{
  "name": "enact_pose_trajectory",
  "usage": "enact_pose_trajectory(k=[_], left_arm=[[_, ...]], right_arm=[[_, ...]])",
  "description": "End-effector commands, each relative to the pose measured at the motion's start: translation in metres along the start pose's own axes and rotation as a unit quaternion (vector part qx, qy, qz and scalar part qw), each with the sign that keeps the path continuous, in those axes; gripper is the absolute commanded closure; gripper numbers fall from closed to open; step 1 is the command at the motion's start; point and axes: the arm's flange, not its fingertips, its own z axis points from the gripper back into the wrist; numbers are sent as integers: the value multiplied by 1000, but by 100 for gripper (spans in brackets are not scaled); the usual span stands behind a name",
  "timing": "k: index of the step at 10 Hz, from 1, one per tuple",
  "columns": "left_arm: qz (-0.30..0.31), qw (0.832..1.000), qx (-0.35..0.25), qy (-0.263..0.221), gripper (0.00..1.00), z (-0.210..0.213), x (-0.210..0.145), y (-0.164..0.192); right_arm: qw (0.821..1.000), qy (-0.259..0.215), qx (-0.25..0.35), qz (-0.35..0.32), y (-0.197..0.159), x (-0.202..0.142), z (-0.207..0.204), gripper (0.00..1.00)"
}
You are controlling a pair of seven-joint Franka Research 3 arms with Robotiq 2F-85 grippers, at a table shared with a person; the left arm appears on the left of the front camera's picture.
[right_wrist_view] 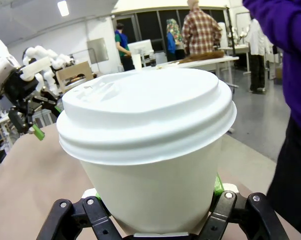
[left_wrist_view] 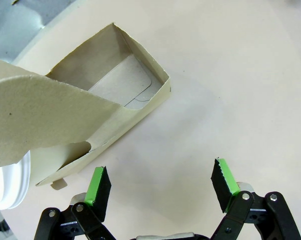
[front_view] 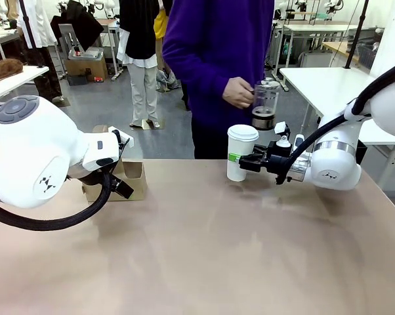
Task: Pour a drink into a cup and package it in a carrier.
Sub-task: When a person places the Paper Cup Lid on the 600 ml Paper Cup , lift the 600 ml Paper Cup.
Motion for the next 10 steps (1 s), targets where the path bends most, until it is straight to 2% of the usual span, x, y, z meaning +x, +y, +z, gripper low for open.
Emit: enact_pose_trajectory(k=[1,3,6,8,10], left_arm=[[0,1000,-1,0,0,0,0,0],[0,1000,-1,0,0,0,0,0],[0,1000,-1,0,0,0,0,0],[0,1000,-1,0,0,0,0,0],[0,1000,-1,0,0,0,0,0]], right_arm=[[999,27,5,36,39,60,1,20],[998,28,11,56,72,119,-5,20],[999,9,19,44,124,189,4,20],[999,11,20,38,148,220,19,20],[999,13,16,27,154,232,33,20]])
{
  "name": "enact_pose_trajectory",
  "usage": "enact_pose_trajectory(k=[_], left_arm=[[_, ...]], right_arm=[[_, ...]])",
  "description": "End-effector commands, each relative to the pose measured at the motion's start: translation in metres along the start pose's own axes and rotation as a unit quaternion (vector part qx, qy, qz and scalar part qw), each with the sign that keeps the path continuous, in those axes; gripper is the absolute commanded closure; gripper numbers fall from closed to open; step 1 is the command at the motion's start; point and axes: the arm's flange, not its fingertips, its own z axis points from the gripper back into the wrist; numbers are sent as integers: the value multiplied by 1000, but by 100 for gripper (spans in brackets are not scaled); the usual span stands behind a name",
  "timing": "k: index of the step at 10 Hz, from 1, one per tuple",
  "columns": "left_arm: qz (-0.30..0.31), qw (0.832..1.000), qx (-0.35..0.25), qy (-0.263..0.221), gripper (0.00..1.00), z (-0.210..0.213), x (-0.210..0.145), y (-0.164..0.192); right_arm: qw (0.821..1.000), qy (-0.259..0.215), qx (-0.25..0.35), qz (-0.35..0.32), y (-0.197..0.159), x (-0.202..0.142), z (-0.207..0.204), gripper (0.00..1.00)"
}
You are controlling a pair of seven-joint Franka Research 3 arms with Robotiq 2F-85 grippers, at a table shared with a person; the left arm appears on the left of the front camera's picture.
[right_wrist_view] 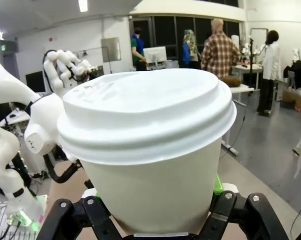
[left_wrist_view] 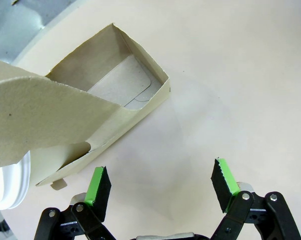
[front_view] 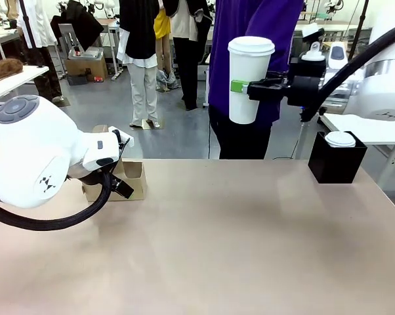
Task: Pour a drink into a cup and package it in a carrier.
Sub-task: When a person places the Paper Cup Lid on the 600 ml Paper Cup , lift the 600 ml Paper Cup, then position the Cup Carrier in the center of the table.
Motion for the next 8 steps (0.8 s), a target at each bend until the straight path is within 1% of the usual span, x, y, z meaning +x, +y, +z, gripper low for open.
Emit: enact_pose_trajectory(k=[1,2,8], left_arm=[[1,1000,0,0,0,0,0,0],[1,1000,0,0,0,0,0,0],[1,1000,0,0,0,0,0,0]], right_arm=[[1000,5,5,-30,-2,0,13,20],[1000,0,0,0,0,0,0,20],[1000,0,0,0,0,0,0,20]])
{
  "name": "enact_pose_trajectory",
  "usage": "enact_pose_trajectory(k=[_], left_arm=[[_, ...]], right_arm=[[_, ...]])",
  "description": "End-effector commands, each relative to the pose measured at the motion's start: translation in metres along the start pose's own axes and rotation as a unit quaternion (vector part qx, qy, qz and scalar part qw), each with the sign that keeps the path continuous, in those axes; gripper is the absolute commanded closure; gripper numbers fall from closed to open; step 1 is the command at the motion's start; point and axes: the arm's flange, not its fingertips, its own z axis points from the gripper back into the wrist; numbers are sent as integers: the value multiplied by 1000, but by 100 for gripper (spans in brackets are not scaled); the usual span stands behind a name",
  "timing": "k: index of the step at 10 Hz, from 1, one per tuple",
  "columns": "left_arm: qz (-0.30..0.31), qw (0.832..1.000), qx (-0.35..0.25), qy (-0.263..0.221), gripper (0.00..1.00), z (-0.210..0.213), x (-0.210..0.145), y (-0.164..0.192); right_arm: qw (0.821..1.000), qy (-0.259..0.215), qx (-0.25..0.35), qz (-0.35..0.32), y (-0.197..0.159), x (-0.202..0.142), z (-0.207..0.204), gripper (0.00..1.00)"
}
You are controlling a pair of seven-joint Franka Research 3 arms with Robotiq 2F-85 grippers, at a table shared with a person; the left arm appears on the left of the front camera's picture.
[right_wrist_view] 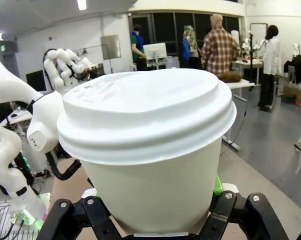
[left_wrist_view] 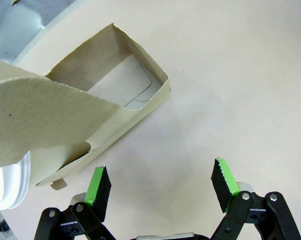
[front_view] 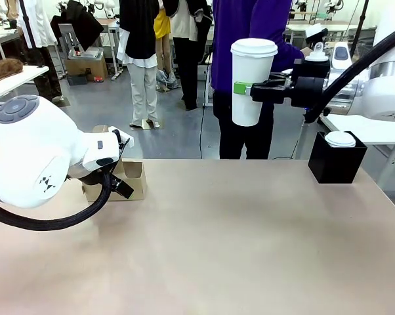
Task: Pour a drink into a cup and package it in a carrier.
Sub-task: Position the Cup Carrier in the center of the table.
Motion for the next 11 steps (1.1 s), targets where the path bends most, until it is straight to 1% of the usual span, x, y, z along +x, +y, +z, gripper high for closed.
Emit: enact_pose_trajectory(k=[1,4,5,6,9,11], left_arm=[[1,1000,0,0,0,0,0,0],[0,1000,0,0,0,0,0,0],[7,1000,-9,9,0,20,8,-4],[12,1000,-1,6,0,40,23,-5],[83,996,2,41,0,109,65,-7],[134,989,18,59,0,141,98,5]], right_arm=[[1000,-8,-2,7,-1,2,-3,20],[1000,-8,-2,7,-1,2,-3,20],[1000,-8,-2,7,-1,2,-3,20],[1000,-8,-2,7,-1,2,-3,20],[1000,-8,-2,7,-1,2,-3,20],[1000,-8,-2,7,-1,2,-3,20]])
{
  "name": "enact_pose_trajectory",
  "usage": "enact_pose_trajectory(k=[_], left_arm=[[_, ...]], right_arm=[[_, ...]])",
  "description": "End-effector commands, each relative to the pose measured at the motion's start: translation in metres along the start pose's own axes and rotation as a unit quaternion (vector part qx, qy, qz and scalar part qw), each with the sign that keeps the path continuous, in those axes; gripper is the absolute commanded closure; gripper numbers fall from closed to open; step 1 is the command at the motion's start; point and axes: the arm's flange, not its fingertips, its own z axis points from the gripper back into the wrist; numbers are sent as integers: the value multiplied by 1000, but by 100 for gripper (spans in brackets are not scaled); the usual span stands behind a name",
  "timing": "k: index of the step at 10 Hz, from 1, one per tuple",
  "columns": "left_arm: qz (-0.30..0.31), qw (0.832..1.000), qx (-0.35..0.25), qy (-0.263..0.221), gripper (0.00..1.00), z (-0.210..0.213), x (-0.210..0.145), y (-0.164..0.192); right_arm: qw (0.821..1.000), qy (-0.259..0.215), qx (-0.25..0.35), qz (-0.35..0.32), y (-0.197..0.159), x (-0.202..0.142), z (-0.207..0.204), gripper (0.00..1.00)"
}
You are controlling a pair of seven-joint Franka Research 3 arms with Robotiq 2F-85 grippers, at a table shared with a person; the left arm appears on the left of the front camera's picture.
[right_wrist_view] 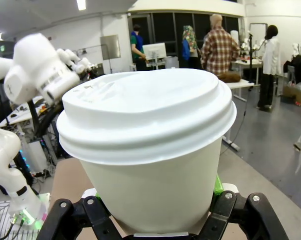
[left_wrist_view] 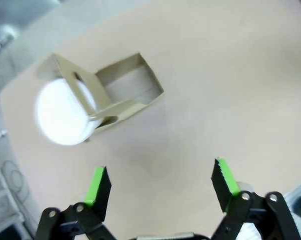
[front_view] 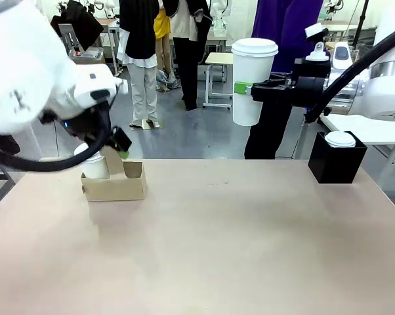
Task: Pour a drink into a cup and package it in a carrier.
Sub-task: Position the Cup Carrier in the center of the table.
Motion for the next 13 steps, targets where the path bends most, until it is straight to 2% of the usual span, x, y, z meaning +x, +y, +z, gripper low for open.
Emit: enact_pose_trajectory(k=[1,3,6,10,13], left_arm=[[72,997,17,19,0,11,37,17],[127,991,20,30,0,9,64,44],[176,982,18,59,0,-25,87,80],[227,969,59,72,0,-72,92,90],[233,968,55,71,91,-74,93,88]], right_arm=[[1000,-8,-1,7,-1,2,-4,20],[1000,-8,-1,7,-1,2,-4,20],[1000,-8,-1,7,-1,2,-4,20],[1000,-8,-1,7,-1,2,-4,20],[1000,-8,-1,7,-1,2,-4,20]])
